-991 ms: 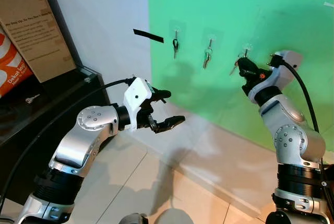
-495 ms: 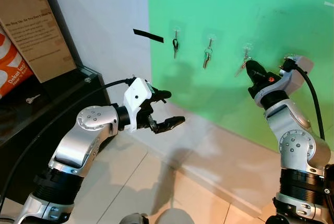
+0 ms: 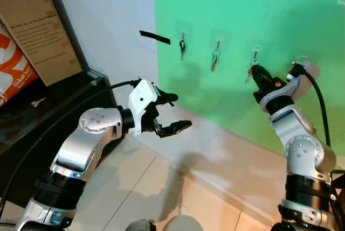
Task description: Hang keys on a hook
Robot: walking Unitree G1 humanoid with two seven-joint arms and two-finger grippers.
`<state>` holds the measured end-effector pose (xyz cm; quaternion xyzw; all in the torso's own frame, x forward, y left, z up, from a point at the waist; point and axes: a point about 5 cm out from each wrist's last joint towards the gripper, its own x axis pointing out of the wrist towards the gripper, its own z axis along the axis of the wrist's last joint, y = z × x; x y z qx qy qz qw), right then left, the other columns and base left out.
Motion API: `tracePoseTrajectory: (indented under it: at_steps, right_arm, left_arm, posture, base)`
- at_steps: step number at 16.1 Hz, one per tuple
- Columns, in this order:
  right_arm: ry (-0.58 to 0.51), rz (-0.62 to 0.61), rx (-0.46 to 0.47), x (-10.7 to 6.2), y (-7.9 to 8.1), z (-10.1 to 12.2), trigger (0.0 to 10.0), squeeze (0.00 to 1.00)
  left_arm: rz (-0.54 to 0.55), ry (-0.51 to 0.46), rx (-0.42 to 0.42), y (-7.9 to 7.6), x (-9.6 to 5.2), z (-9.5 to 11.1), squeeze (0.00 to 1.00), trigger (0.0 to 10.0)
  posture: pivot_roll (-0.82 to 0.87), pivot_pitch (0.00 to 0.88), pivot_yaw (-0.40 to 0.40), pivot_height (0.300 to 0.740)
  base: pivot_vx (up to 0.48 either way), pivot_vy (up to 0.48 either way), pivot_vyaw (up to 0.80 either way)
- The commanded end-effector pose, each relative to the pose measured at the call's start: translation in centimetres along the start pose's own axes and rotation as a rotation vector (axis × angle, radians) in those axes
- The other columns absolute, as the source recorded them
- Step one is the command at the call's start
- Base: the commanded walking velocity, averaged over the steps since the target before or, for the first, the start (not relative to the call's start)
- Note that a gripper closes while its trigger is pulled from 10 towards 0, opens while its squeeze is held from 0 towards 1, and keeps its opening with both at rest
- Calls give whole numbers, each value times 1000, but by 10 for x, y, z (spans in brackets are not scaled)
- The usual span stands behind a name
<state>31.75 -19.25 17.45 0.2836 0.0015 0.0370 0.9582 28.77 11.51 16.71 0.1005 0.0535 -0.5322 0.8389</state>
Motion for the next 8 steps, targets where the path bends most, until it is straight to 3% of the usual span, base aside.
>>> tracePoseTrajectory:
  at_steps: [1, 2, 3, 6, 7, 8]
  right_arm:
    - [59, -85, -7, -2, -14, -12, 10000, 0]
    - [57, -89, -5, -1, -14, -13, 10000, 592]
    - [60, -102, -28, -2, -16, -15, 10000, 1000]
    - [57, -70, -76, -10, -17, -21, 10000, 1000]
    - [61, -61, -157, -14, -16, -24, 10000, 1000]
    - [80, -66, -317, -20, -16, -30, 10000, 1000]
  left_arm:
    - [-12, 2, 19, 1, 0, 5, 0, 10000]
    - [-8, 1, 18, 1, 0, 5, 0, 10000]
    - [3, -5, 13, 2, 0, 5, 0, 10000]
    - [63, -27, -11, 4, -3, 3, 0, 10000]
    - [110, -31, -15, 6, -6, 2, 0, 10000]
    - [226, -5, -26, 13, -11, -4, 0, 10000]
  posture:
    - [-38, 0, 65, 740]
    - [-38, 0, 64, 740]
    - [-37, 0, 60, 740]
    - [-39, 0, 48, 740]
    - [-43, 0, 46, 740]
    - [-46, 0, 43, 740]
  base:
    - [0, 0, 0]
    - [0, 0, 0]
    - [0, 0, 0]
    - [0, 0, 0]
    - [0, 0, 0]
    - [0, 0, 0]
